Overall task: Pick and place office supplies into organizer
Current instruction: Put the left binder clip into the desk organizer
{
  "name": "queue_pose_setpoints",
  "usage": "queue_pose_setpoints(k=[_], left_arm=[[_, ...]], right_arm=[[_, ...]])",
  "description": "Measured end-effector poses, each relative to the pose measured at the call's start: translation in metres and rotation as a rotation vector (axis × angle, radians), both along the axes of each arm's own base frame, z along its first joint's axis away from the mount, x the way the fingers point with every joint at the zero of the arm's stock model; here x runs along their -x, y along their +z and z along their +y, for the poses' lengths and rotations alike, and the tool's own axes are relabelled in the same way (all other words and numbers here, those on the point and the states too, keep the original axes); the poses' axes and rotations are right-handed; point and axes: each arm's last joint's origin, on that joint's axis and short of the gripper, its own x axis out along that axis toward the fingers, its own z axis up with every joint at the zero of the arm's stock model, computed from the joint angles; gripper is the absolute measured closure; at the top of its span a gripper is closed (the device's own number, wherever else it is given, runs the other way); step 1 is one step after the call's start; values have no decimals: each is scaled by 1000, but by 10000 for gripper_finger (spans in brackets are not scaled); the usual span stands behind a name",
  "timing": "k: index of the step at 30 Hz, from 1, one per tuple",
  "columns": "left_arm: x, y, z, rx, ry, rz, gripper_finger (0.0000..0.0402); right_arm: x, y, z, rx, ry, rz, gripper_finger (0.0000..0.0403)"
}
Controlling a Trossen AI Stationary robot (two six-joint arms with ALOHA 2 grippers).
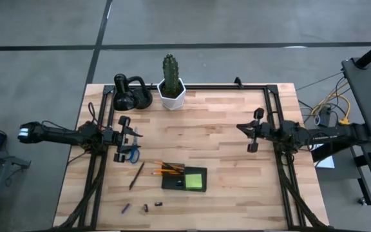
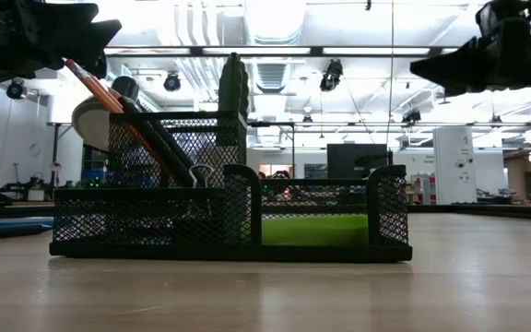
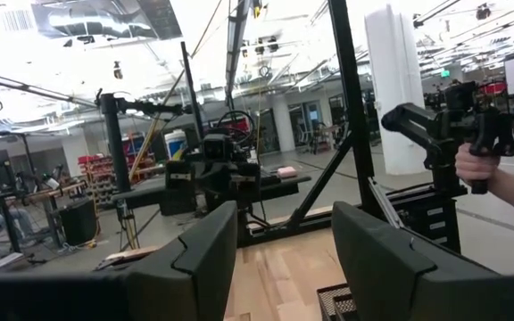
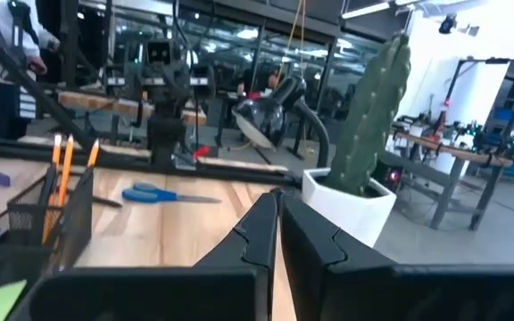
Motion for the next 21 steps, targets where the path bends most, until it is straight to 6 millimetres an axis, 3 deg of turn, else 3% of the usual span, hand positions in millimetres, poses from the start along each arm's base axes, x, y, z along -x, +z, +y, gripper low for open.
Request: queue_pose_setpoints(k=[9, 21], left_arm=[[0, 0, 0, 0, 0, 0, 232], [0, 0, 0, 0, 0, 4, 232]], right_arm=[[7, -9, 0, 5, -1, 18, 394], [14, -1, -3, 64, -112, -56, 394]])
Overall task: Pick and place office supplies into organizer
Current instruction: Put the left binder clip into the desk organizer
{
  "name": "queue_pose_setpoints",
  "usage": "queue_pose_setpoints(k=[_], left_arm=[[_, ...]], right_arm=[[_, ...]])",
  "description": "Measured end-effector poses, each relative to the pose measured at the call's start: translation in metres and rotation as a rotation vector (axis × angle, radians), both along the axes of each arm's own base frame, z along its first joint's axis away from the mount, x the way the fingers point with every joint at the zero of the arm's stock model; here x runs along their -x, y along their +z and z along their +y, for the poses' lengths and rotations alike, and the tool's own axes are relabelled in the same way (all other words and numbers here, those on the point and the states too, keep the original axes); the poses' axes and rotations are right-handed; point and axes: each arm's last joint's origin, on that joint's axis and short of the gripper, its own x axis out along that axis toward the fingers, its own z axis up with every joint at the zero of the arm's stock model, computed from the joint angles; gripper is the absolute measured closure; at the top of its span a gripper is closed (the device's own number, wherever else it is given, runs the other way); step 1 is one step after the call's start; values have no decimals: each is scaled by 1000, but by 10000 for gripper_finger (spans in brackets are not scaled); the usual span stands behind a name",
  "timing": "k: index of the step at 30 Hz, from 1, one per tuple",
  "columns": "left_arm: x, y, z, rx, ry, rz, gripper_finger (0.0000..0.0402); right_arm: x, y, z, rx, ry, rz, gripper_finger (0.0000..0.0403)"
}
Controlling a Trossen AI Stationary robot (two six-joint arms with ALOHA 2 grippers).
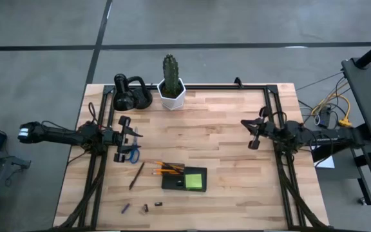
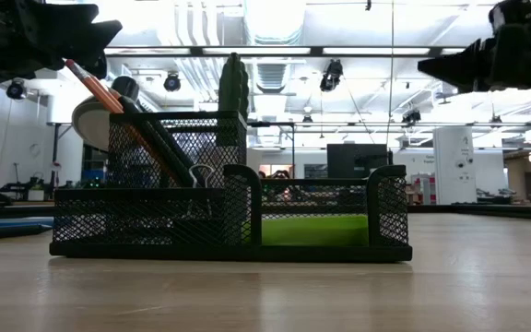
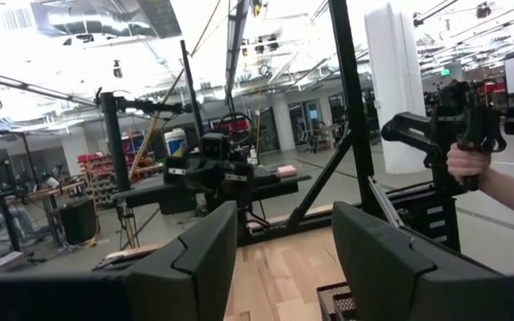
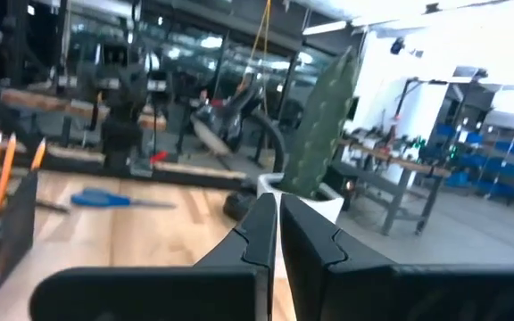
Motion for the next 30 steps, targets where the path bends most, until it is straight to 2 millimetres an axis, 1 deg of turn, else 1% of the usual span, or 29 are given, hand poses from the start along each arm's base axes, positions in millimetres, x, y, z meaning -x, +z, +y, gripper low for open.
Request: queue_pose_setpoints(k=[5, 9, 12, 17, 22, 30], left_arm=[[0, 0, 0, 0, 0, 2, 232], [-1, -2, 0, 1, -1, 16, 232], [-2, -3, 0, -2, 0, 31, 232], [-5, -6, 0, -5, 0, 58, 232], [-7, -9, 0, -7, 0, 86, 232], [-9, -4, -1, 17, -3, 70, 232]], right_arm=[[5, 3, 0, -11, 2, -42, 394], [7, 4, 0, -122, 26, -95, 394], [7, 1, 0, -161, 31, -75, 394], [5, 0, 0, -146, 23, -51, 394], [6, 2, 0, -143, 22, -71, 394], [6, 3, 0, -87, 12, -62, 394]])
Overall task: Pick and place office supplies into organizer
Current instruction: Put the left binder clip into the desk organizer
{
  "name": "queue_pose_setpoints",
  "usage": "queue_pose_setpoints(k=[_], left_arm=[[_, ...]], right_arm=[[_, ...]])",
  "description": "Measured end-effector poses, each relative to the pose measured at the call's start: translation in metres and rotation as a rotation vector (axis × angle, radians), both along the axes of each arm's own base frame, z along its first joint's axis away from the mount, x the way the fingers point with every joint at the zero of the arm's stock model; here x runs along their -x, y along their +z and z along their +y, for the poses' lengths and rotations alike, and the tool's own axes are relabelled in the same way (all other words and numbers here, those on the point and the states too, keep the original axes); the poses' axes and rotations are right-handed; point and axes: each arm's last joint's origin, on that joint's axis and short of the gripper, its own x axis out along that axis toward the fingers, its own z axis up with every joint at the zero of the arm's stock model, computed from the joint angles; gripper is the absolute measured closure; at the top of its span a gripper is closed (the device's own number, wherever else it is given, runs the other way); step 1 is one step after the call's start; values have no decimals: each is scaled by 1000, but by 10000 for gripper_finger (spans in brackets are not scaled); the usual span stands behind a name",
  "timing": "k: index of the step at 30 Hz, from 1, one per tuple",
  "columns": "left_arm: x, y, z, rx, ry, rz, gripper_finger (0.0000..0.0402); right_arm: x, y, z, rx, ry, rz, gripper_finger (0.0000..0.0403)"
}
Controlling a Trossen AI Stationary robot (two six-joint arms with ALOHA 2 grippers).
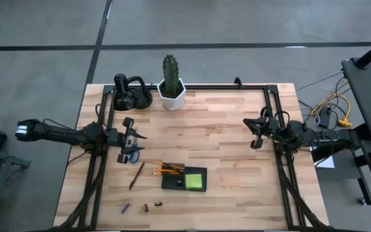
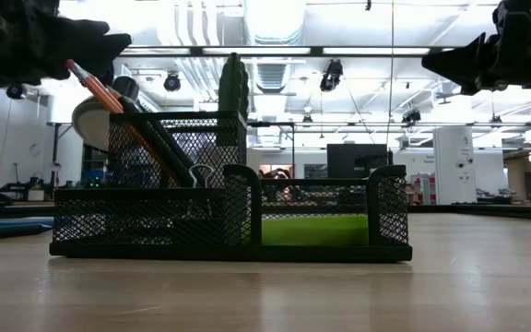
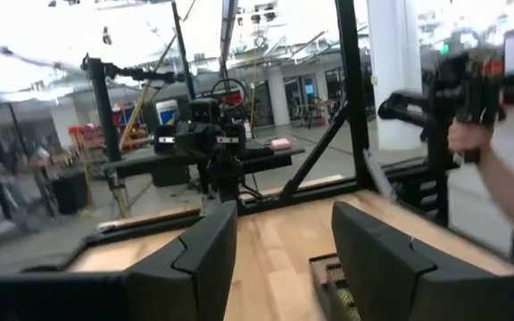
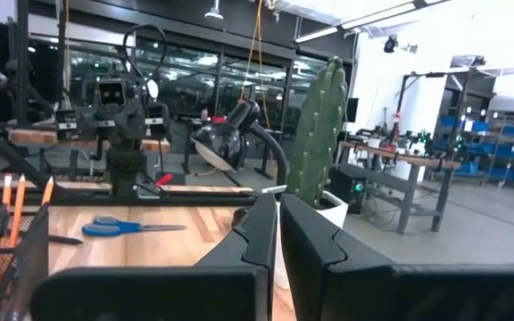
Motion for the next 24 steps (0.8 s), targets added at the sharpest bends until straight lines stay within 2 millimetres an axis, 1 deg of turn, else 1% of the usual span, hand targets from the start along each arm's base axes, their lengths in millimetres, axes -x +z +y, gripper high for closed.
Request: queue_pose_setpoints(k=[3, 5, 9, 12, 16, 21, 23, 24], left_arm=[[-2, 10, 1, 106, 7, -13, 232], [-3, 16, 1, 137, 4, -22, 232], [-5, 28, 0, 144, -2, -89, 232], [-8, 34, 0, 146, -3, -100, 232], [-13, 32, 0, 211, -15, -57, 232], [-20, 23, 0, 229, 9, 13, 232], [-24, 15, 0, 297, 26, 71, 232], [-25, 10, 1, 364, 38, 105, 232]], right_arm=[[0, 0, 0, -26, 6, -5, 394], [0, -1, 0, -59, 12, -11, 394], [-1, -2, 0, -70, 13, -2, 394], [-3, -5, 0, -131, 23, 9, 394], [-4, -9, 0, -199, 31, 31, 394], [-7, -12, 0, -207, 29, 65, 394], [-7, -13, 0, -207, 28, 77, 394], [-8, -14, 0, -206, 27, 83, 394]])
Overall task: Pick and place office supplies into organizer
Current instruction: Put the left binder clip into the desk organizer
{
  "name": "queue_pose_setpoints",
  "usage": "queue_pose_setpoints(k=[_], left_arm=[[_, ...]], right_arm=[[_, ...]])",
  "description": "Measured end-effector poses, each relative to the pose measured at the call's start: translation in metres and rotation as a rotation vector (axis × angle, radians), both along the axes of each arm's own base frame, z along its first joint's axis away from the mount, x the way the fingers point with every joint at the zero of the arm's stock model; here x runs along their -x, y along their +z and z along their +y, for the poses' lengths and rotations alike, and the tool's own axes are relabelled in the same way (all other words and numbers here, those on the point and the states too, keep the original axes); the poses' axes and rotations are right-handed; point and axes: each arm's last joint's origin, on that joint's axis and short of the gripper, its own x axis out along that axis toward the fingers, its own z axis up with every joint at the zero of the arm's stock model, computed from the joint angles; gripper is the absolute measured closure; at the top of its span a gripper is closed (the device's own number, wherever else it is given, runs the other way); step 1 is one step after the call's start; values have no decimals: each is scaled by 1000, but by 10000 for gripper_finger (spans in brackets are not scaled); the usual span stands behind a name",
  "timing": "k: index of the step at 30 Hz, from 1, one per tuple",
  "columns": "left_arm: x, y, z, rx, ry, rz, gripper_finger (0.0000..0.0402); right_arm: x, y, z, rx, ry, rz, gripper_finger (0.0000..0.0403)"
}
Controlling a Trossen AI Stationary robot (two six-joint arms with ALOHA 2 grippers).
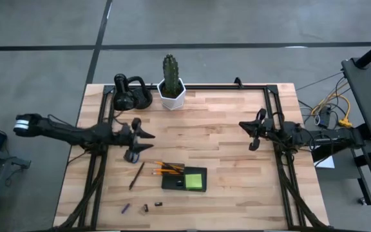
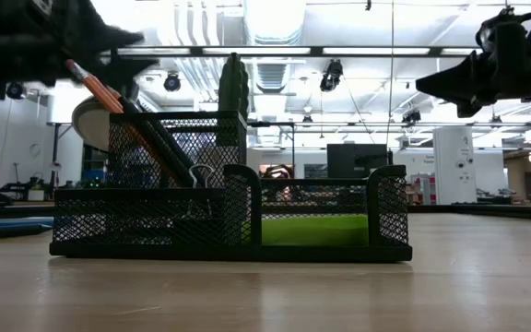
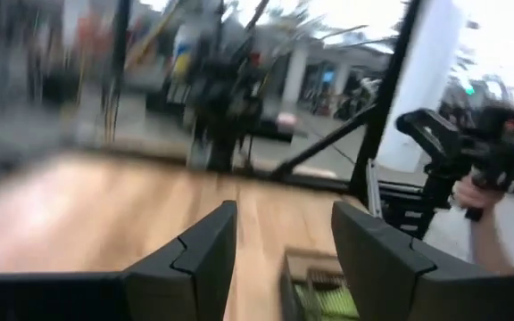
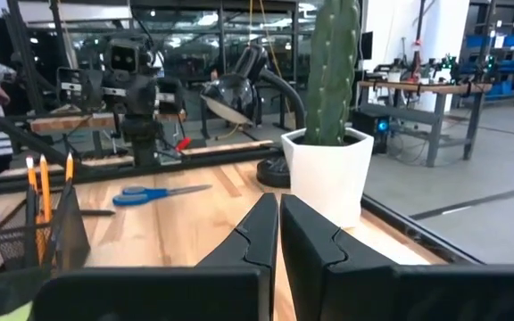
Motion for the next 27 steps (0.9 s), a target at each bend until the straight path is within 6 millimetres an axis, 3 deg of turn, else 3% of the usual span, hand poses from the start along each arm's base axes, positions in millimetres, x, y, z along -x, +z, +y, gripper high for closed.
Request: queue_pose_setpoints(k=[6, 12, 19, 27], left_arm=[[-12, -29, 0, 398, 31, 213, 232], [-23, -43, 0, 461, 57, 322, 232], [-37, -32, -1, 459, 43, 306, 232], [-40, -4, -3, 422, -39, 198, 232]], right_arm=[[-1, -2, 0, 31, -1, 34, 394], [-1, -4, 0, 21, 0, 45, 394], [-1, -4, 0, 21, 0, 47, 394], [-1, -3, 0, -20, 1, 29, 394]])
